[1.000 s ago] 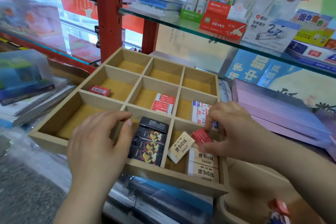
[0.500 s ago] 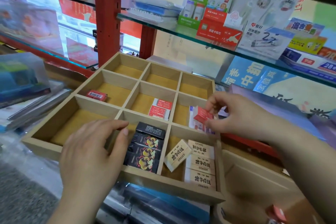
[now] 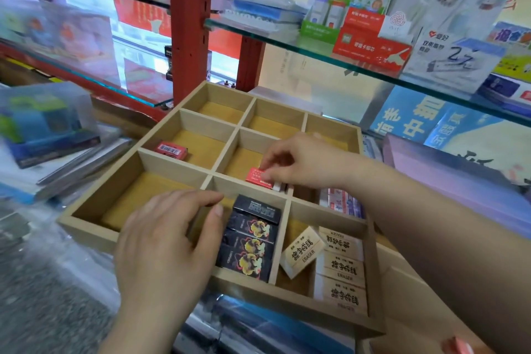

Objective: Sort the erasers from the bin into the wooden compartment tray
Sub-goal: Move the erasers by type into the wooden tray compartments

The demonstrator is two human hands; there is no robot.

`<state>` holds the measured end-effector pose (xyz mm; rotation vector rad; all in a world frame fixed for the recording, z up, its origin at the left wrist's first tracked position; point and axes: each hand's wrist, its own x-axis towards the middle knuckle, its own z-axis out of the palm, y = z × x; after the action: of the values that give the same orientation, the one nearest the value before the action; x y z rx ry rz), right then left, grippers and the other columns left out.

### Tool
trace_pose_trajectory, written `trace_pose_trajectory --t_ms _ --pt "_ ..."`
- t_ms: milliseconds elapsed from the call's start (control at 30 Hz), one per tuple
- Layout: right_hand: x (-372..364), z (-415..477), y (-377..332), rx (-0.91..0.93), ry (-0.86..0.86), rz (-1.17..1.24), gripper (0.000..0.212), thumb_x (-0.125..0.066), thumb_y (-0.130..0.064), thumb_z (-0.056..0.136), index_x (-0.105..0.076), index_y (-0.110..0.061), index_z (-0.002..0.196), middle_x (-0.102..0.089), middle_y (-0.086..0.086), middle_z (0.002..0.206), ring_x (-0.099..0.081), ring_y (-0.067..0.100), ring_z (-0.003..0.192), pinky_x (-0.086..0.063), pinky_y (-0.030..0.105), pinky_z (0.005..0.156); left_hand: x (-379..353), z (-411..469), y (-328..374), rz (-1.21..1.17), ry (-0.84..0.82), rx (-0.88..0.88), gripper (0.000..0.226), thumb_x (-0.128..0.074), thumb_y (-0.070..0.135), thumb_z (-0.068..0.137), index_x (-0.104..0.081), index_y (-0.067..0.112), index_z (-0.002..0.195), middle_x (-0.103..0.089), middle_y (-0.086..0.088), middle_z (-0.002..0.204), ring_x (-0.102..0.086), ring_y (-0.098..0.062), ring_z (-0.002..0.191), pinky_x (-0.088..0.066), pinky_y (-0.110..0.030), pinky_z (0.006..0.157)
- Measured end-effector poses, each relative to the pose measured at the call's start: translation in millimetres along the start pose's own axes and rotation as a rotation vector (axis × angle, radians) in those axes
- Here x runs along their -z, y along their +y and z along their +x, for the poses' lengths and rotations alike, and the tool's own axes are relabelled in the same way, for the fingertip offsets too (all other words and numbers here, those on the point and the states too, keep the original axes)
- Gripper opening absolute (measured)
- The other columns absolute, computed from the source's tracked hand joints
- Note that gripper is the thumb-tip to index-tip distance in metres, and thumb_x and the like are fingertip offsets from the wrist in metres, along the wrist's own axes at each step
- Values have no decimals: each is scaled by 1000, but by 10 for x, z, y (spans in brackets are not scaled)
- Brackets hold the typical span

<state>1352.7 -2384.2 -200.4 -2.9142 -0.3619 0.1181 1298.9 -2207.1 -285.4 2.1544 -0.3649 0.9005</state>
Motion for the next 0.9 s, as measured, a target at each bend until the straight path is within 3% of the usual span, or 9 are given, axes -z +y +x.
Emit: trace_pose_trajectory --t_ms 67,167,300,467,567,633,733,900 --pt "17 -16 -9 15 32 97 23 -54 -28 89 -62 -25 109 -54 -14 90 -48 5 95 -29 37 107 -6 -1 1 -8 3 0 31 -43 34 79 -70 17 79 -50 15 73 -49 -9 74 -39 -29 66" --pt "-26 -34 -24 68 -2 45 28 -48 -21 92 -59 -27 117 -60 -11 108 -47 9 112 -23 34 109 0 -3 10 -2 -11 7 32 -43 34 79 -70 17 80 -52 14 73 -59 -20 71 -41 -30 68" --pt "-40 -95 -4 101 -12 115 22 -52 -22 89 -67 -24 105 -66 -9 107 -53 6 103 -30 40 108 13 1 27 24 -21 20 32 -42 34 78 -70 17 80 -50 15 73 -51 -13 69 -36 -29 67" --pt "-14 -353 108 36 114 191 21 -57 -32 84 -63 -31 104 -60 -3 108 -52 14 104 -43 32 95 12 -6 33 27 -21 23 32 -42 34 78 -70 17 80 -49 14 72 -46 -12 68 -34 -29 65" --pt "-35 -634 98 79 115 212 13 -62 -32 80 -61 -32 93 -61 -10 90 -51 4 91 -41 22 85 14 -4 45 18 -13 19 33 -42 33 78 -70 16 80 -52 12 72 -50 -13 68 -34 -28 66" --pt "-83 -792 63 82 19 195 21 -65 -34 77 -61 -31 98 -61 -13 88 -48 0 90 -40 16 82 14 -4 58 24 -14 20 33 -42 33 78 -70 15 79 -59 7 70 -54 -17 67 -34 -28 65" --pt "-142 -891 51 71 52 25 31 -63 -40 78 -56 -36 108 -58 -17 92 -37 2 91 -25 12 82 19 -11 66 35 -28 30 34 -42 33 78 -70 15 79 -63 2 71 -59 -23 68 -34 -29 65" --pt "-164 -923 11 87 35 -90 37 -62 -41 79 -53 -38 115 -53 -19 95 -36 4 97 -18 21 83 32 -13 72 11 -53 38 34 -41 32 78 -70 14 80 -65 1 72 -58 -22 69 -31 -25 62"
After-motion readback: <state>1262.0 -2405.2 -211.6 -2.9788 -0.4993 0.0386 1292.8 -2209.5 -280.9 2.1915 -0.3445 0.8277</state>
